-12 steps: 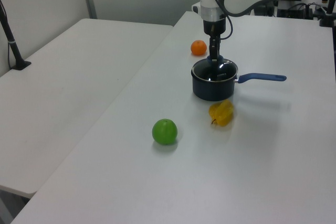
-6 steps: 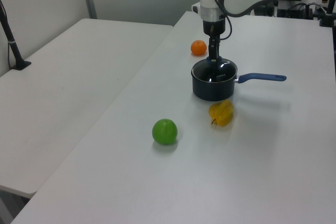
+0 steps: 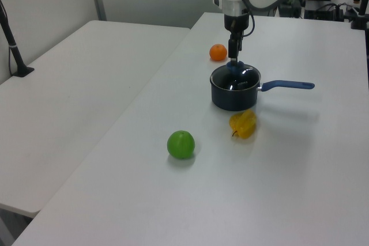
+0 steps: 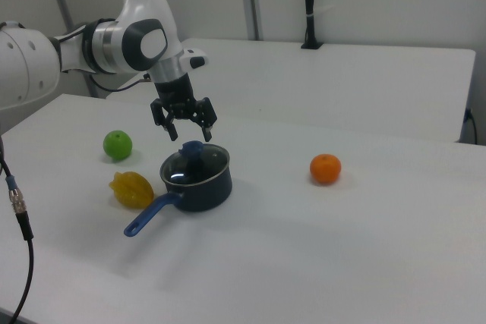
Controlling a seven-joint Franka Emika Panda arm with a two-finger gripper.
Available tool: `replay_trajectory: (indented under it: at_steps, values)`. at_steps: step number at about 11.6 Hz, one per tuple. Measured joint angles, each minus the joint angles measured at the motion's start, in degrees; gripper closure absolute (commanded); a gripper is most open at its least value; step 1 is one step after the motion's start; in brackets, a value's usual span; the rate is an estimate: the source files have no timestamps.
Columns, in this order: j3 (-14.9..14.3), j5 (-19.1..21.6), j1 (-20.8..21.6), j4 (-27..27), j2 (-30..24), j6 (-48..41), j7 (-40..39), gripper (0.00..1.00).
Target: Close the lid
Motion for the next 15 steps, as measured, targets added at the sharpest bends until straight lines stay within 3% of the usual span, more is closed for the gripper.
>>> replay_trajectory:
  at_steps: [5,11,15]
  values:
    - [-0.39,-0.12,-1.54,-1.11,-6.86,-2.81,6.57,0.0]
    - [-0.41,-0.1,-2.13,-10.36,-22.01,-11.34,7.39,0.0]
    - [-1.52,-0.02,-2.14,-11.61,-23.68,-13.98,7.58,0.0]
